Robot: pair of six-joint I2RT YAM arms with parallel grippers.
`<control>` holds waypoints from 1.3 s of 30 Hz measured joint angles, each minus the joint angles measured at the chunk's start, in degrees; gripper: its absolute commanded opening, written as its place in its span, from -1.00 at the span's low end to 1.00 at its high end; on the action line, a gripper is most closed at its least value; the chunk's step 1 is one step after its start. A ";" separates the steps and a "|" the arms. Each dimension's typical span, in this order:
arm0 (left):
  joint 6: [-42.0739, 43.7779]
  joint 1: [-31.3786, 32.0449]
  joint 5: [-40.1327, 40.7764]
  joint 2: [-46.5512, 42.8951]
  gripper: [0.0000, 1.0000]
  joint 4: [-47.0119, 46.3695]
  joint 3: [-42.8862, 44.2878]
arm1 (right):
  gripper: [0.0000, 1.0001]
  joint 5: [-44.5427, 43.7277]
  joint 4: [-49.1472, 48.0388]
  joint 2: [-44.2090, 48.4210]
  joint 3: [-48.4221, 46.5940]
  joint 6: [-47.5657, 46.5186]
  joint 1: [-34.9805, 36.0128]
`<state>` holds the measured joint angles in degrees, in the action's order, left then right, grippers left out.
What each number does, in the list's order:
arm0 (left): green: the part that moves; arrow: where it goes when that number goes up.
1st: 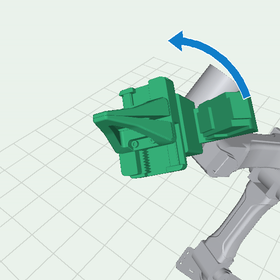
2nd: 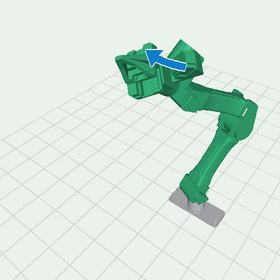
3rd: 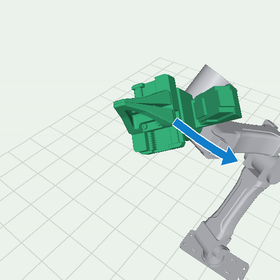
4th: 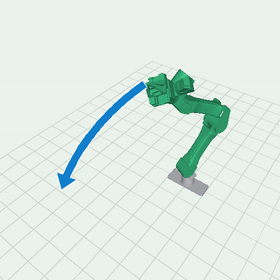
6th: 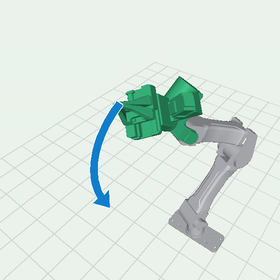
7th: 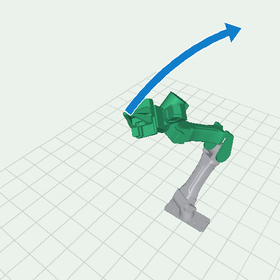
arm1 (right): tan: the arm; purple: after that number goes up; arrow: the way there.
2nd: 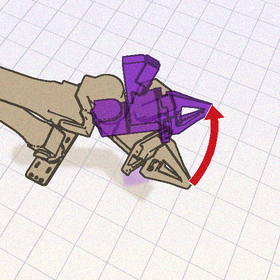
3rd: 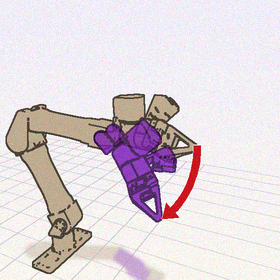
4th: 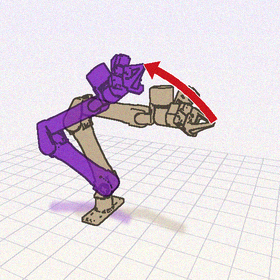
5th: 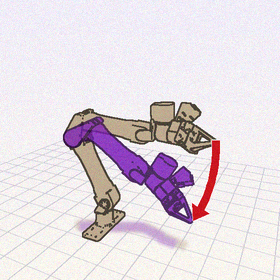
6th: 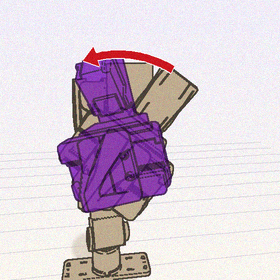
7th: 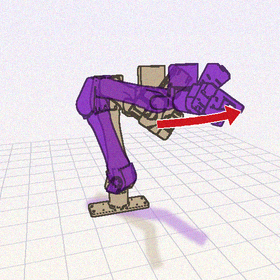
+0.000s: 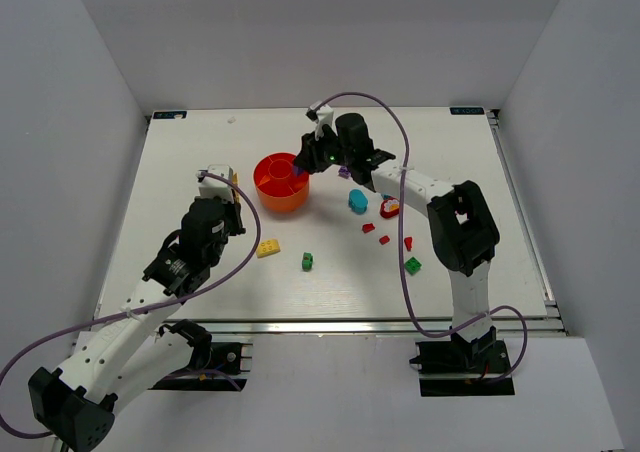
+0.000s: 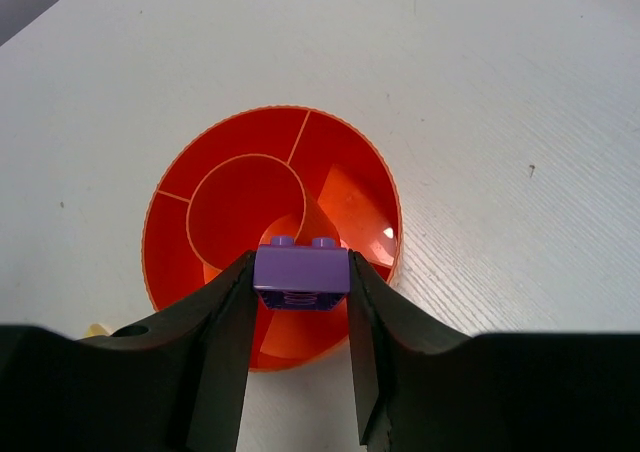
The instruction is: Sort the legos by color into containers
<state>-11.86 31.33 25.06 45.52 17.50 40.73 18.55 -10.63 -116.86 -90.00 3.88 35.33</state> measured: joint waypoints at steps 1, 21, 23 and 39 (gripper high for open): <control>0.00 0.00 -0.11 0.00 -1.00 0.00 0.00 | -0.39 0.02 -0.09 0.00 0.22 -0.02 0.00; -0.15 0.00 -10.60 0.13 -1.00 -2.16 0.02 | 0.37 1.55 -0.31 0.13 2.80 -1.49 -0.20; 0.48 -0.04 -15.30 0.28 -1.00 -3.19 0.02 | 0.21 2.01 0.70 0.57 2.78 -1.88 -0.42; 9.40 -0.02 -39.04 7.26 -1.00 -7.28 0.50 | 0.75 35.67 8.79 21.94 2.40 16.76 -9.49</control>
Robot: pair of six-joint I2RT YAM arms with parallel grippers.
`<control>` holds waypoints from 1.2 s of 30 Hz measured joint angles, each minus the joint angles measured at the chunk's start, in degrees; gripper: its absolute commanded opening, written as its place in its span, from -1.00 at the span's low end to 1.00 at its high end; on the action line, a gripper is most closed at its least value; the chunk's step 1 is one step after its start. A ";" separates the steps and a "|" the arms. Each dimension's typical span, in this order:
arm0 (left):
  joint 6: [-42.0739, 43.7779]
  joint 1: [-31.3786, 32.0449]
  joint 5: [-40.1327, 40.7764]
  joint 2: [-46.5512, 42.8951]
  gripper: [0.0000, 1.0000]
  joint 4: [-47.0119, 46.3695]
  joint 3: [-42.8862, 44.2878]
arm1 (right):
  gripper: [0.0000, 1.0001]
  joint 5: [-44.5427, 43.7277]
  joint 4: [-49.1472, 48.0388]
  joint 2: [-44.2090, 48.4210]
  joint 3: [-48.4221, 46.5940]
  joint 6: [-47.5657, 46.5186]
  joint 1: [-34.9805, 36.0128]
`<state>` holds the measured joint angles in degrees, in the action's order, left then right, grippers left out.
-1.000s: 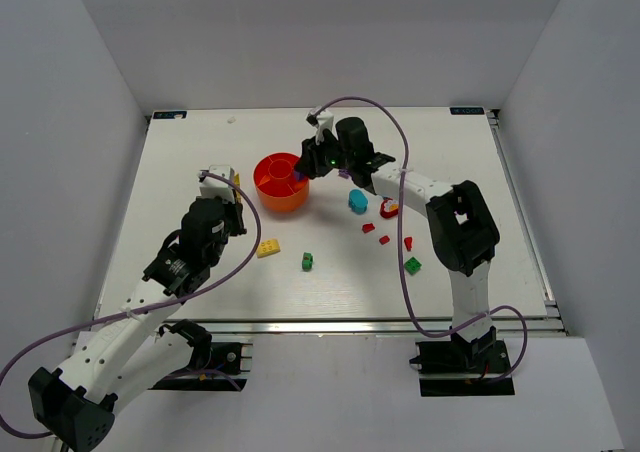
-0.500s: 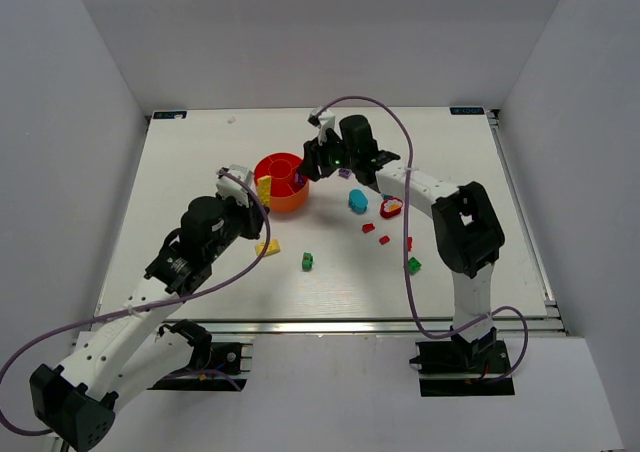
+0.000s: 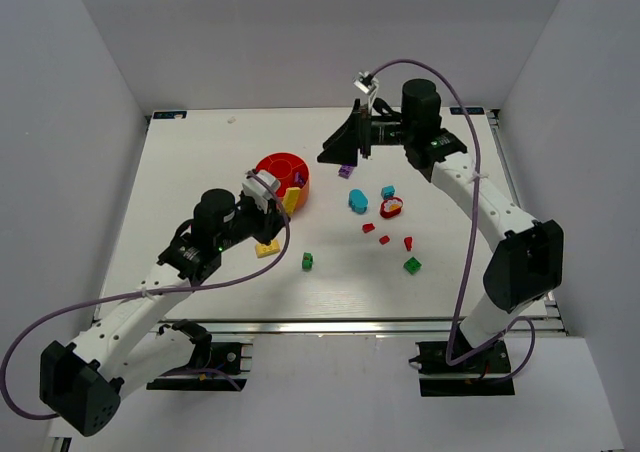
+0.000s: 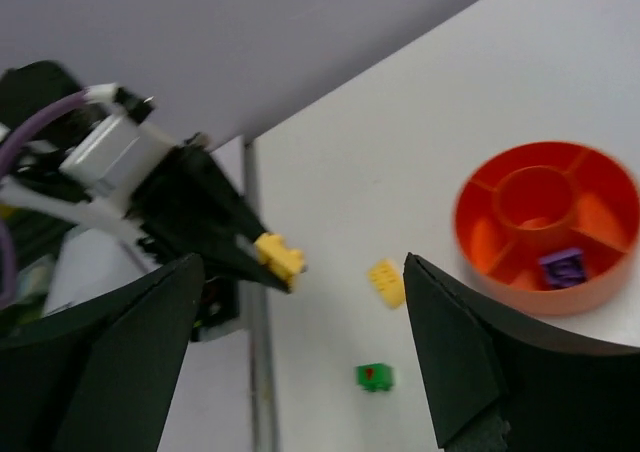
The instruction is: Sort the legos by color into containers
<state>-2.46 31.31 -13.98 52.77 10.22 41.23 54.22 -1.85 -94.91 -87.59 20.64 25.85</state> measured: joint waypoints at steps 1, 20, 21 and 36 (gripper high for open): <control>0.39 0.00 -0.31 0.15 -1.00 -0.39 0.00 | 0.76 2.40 -0.44 0.26 0.59 1.57 0.07; 6.99 -0.02 -24.22 5.77 -1.00 2.08 5.81 | 0.51 18.01 18.51 4.15 8.24 -52.54 1.18; 6.99 -0.02 -24.57 6.14 -1.00 2.16 5.81 | 0.49 18.16 18.91 4.15 8.24 -53.11 1.38; 7.67 -0.02 -21.99 7.80 -0.99 2.14 6.45 | 0.20 16.20 21.31 4.15 8.17 -53.16 6.82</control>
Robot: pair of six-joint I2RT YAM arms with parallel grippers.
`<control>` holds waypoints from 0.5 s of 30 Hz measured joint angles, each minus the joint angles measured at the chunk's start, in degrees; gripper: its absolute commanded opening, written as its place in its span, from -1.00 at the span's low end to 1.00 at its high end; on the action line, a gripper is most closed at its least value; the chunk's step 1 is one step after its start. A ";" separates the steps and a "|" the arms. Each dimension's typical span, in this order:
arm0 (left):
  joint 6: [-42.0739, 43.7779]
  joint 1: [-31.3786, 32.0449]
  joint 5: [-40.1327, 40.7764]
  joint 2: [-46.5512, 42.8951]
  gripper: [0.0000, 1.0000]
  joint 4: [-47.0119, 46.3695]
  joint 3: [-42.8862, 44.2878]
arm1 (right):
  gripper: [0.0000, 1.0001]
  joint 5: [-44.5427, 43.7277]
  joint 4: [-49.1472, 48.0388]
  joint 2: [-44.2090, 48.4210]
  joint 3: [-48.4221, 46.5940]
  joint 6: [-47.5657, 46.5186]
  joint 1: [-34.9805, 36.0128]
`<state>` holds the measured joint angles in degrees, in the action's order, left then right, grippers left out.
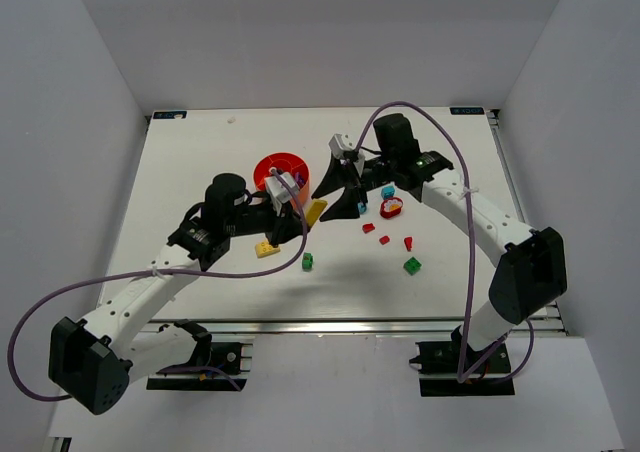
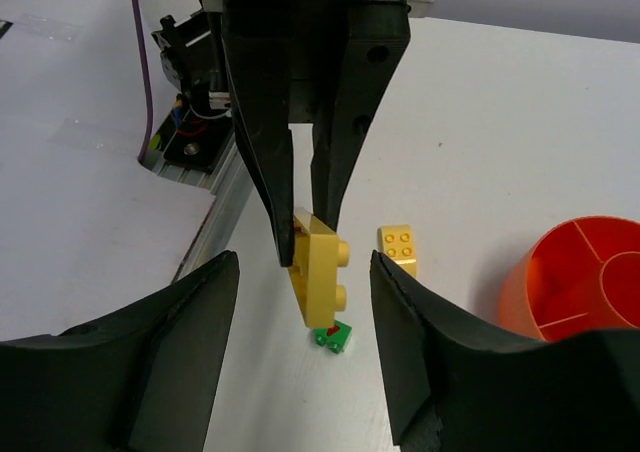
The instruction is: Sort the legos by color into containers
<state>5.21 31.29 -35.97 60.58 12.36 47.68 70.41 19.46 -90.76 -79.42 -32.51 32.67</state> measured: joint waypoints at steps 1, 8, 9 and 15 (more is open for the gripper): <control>0.13 0.00 0.11 0.17 -0.99 -0.04 0.11 | 0.15 -0.20 -0.09 0.00 0.00 0.22 0.20; 0.74 0.11 0.70 0.98 -0.59 0.24 0.15 | -1.00 -2.89 -1.95 -0.48 -0.09 2.29 1.11; 0.59 0.22 1.11 0.98 -0.30 0.11 0.20 | -1.00 -3.23 -2.43 -0.59 -0.07 2.99 0.98; -0.24 0.15 6.12 0.52 0.51 -0.20 0.20 | -1.00 -4.74 -3.37 -0.76 -0.24 5.05 1.01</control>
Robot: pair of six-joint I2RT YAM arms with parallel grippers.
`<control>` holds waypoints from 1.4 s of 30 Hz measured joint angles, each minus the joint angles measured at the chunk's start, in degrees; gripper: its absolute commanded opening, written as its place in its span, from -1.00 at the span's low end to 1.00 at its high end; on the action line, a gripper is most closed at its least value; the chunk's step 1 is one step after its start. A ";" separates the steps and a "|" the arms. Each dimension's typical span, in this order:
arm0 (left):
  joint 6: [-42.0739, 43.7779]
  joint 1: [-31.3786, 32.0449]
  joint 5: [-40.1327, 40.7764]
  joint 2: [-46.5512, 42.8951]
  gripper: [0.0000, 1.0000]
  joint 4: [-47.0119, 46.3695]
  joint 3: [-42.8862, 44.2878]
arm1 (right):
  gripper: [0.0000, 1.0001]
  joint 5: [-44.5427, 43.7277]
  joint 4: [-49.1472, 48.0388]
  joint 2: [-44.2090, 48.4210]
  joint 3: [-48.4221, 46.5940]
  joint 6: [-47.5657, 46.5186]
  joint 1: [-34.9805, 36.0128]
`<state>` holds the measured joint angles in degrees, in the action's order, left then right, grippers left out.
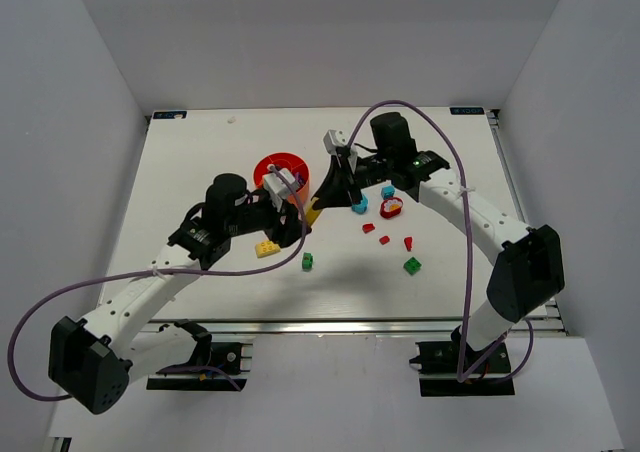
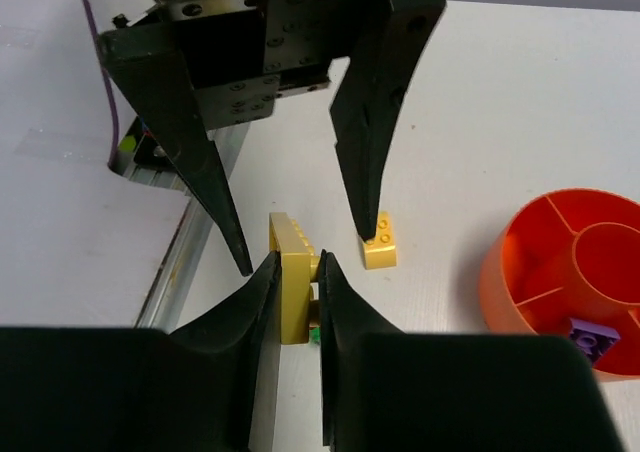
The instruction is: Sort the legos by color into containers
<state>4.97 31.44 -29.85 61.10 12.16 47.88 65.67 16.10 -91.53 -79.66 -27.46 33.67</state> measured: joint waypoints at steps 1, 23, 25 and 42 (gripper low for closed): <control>-0.26 0.00 1.70 -0.37 0.80 -0.09 -0.02 | -1.00 -0.68 0.15 -0.13 -0.33 0.00 -0.02; -15.06 -0.15 42.82 -12.39 0.61 8.13 -5.97 | -1.00 -52.13 -10.75 -22.36 -21.24 22.51 -0.46; -15.43 -0.15 42.99 -12.81 0.75 8.81 -6.40 | -1.00 -53.24 -11.39 -25.27 -24.44 23.28 -0.26; -15.91 -0.15 42.45 -13.53 0.89 8.79 -7.13 | -1.00 -49.55 -11.96 -31.78 -30.32 27.54 0.00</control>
<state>-10.94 31.29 12.60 47.57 20.95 40.75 16.12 4.14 -123.31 -109.97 0.08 33.67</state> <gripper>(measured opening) 0.945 0.202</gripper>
